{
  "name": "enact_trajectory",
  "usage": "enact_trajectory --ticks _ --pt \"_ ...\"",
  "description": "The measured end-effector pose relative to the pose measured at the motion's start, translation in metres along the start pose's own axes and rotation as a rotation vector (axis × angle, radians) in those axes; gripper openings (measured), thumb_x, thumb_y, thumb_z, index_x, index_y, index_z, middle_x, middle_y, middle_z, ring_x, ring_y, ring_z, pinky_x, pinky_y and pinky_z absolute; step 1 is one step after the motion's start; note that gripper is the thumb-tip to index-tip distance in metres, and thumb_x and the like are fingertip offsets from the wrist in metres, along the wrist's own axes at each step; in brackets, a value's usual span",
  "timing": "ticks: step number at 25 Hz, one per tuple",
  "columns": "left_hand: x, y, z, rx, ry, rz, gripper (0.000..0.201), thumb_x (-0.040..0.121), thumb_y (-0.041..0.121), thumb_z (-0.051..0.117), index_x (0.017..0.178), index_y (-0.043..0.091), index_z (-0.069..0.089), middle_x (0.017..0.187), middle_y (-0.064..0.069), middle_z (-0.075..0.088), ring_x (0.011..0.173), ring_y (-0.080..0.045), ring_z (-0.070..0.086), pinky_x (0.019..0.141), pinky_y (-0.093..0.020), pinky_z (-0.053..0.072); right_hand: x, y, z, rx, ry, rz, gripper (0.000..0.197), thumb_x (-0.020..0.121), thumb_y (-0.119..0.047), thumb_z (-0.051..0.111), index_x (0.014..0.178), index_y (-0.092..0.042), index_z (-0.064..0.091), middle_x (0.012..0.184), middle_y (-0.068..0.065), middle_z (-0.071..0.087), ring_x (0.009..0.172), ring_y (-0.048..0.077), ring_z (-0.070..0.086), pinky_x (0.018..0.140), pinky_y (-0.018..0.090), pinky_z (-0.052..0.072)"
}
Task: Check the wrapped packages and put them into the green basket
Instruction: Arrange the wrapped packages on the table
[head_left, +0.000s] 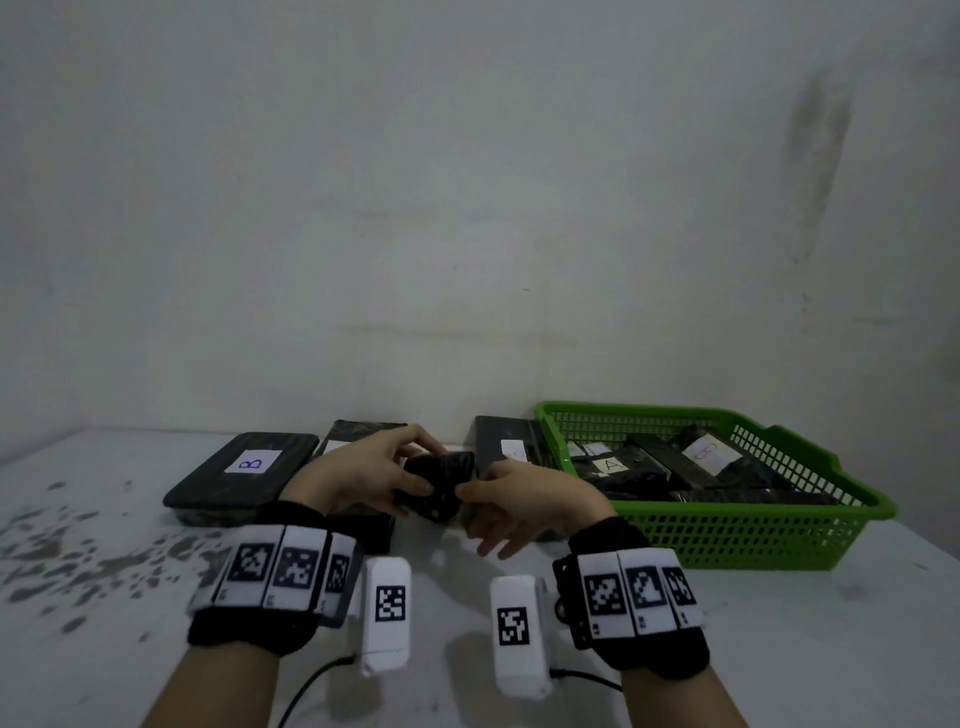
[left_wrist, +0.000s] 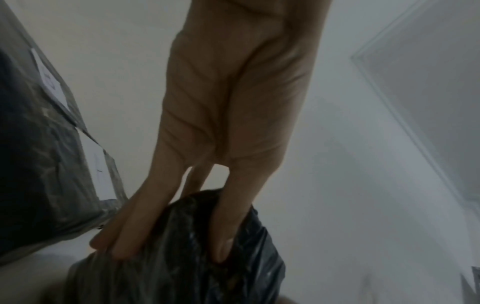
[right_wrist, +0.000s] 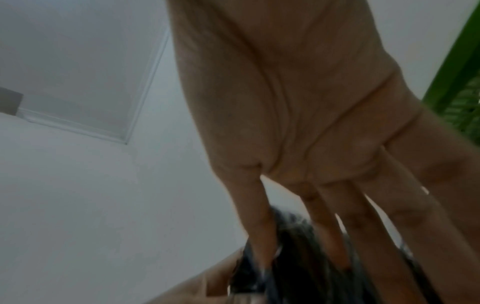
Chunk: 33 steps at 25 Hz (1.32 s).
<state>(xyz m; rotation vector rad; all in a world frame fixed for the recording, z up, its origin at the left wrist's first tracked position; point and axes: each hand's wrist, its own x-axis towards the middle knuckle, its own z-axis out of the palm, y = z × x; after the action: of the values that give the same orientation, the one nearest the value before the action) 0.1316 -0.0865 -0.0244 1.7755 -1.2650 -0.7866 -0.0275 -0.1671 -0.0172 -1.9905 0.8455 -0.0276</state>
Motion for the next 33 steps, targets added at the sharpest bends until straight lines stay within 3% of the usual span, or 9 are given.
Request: enact_trajectory --ticks 4,10,16,19,21,24,26,28,33 --pt "0.022 -0.003 -0.017 0.121 0.016 -0.033 0.026 0.083 -0.004 0.061 0.094 0.018 0.053 0.108 -0.013 0.054 0.084 -0.029 0.063 0.059 -0.033 0.059 -0.018 0.01 -0.027 -0.084 0.12 0.026 0.032 0.094 -0.041 0.048 0.103 -0.011 0.053 0.098 0.014 0.065 0.089 0.029 0.065 0.077 0.037 0.054" --pt "0.058 -0.003 -0.001 0.647 0.059 -0.117 0.033 0.078 0.001 0.069 0.101 0.011 0.049 0.11 -0.012 0.051 0.087 -0.034 0.062 0.073 -0.04 0.057 -0.042 0.017 -0.054 -0.014 0.285 0.013 0.032 0.092 -0.045 0.05 0.107 -0.016 0.05 0.093 0.007 0.064 0.081 0.022 0.064 0.077 0.035 0.054" --pt "0.095 -0.002 0.021 1.024 0.054 -0.18 0.033 0.091 0.008 0.047 0.123 0.002 0.052 0.123 -0.018 0.056 0.11 -0.032 0.056 0.088 -0.033 0.046 -0.047 0.025 -0.065 0.025 0.297 0.01 0.033 0.091 -0.045 0.051 0.105 -0.015 0.052 0.1 0.008 0.064 0.084 0.022 0.064 0.082 0.037 0.054" --pt "0.097 0.017 0.036 0.939 0.126 -0.138 0.023 0.095 0.02 0.044 0.102 0.0 0.055 0.101 -0.013 0.057 0.101 -0.031 0.055 0.078 -0.032 0.045 -0.046 0.031 -0.071 0.065 0.322 0.022 0.035 0.09 -0.045 0.052 0.104 -0.013 0.056 0.099 0.009 0.064 0.084 0.023 0.064 0.078 0.038 0.056" --pt "0.098 0.029 0.052 0.827 0.072 -0.128 0.034 0.097 0.032 0.042 0.094 0.001 0.056 0.085 -0.01 0.055 0.091 -0.025 0.054 0.067 -0.027 0.043 -0.046 0.033 -0.073 0.088 0.34 0.039 0.042 0.091 -0.045 0.052 0.11 -0.008 0.055 0.093 0.008 0.064 0.084 0.024 0.064 0.073 0.036 0.054" --pt "0.102 0.032 0.081 0.751 -0.071 -0.23 0.054 0.094 0.045 0.044 0.126 0.002 0.051 0.125 -0.015 0.056 0.112 -0.028 0.055 0.085 -0.029 0.044 -0.046 0.039 -0.076 0.133 0.357 0.068 0.04 0.093 -0.043 0.05 0.111 -0.008 0.051 0.085 0.008 0.063 0.082 0.025 0.064 0.078 0.041 0.055" --pt "0.106 0.027 0.089 0.764 -0.062 -0.269 0.061 0.092 0.048 0.046 0.133 0.005 0.045 0.138 -0.012 0.048 0.124 -0.027 0.048 0.094 -0.028 0.04 -0.046 0.045 -0.079 0.176 0.355 0.092 0.051 0.093 -0.042 0.05 0.128 -0.004 0.043 0.084 0.01 0.063 0.075 0.027 0.065 0.075 0.043 0.055" --pt "0.118 0.018 0.09 0.654 -0.049 -0.326 0.059 0.089 0.042 0.055 0.133 0.003 0.047 0.139 -0.01 0.048 0.126 -0.027 0.047 0.097 -0.029 0.04 -0.045 0.05 -0.082 0.235 0.348 0.105 0.061 0.094 -0.04 0.05 0.139 -0.003 0.034 0.086 0.012 0.063 0.07 0.03 0.065 0.071 0.042 0.054" --pt "0.126 0.013 0.082 0.237 -0.047 -0.422 0.06 0.074 0.031 0.075 0.124 0.005 0.055 0.128 -0.012 0.058 0.119 -0.029 0.054 0.1 -0.039 0.045 -0.043 0.055 -0.084 0.291 0.326 0.071 0.064 0.093 -0.042 0.05 0.141 -0.005 0.031 0.089 0.013 0.062 0.067 0.03 0.062 0.085 0.046 0.05"
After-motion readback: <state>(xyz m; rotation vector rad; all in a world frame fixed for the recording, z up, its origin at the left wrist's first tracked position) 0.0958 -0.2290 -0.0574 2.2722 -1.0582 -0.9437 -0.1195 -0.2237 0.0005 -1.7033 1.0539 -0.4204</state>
